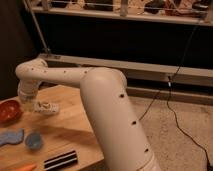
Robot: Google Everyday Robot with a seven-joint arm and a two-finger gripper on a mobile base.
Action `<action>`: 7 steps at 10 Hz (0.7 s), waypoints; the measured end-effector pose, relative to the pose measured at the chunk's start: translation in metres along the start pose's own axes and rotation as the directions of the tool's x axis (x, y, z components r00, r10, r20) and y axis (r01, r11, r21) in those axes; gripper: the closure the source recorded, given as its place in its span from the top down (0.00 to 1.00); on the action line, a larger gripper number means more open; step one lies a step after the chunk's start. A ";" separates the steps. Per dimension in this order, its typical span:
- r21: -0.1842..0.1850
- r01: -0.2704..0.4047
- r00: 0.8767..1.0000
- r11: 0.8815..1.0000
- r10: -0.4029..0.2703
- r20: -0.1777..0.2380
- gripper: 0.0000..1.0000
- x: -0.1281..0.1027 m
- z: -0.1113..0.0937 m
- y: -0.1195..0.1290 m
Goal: Stand the bottle upright
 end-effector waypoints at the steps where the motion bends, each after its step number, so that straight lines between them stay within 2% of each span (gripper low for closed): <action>1: 0.008 -0.004 1.000 1.000 0.004 0.013 0.34 0.001 -0.003 -0.001; 7: 0.061 -0.022 0.996 0.998 0.017 0.083 0.34 0.007 -0.030 -0.006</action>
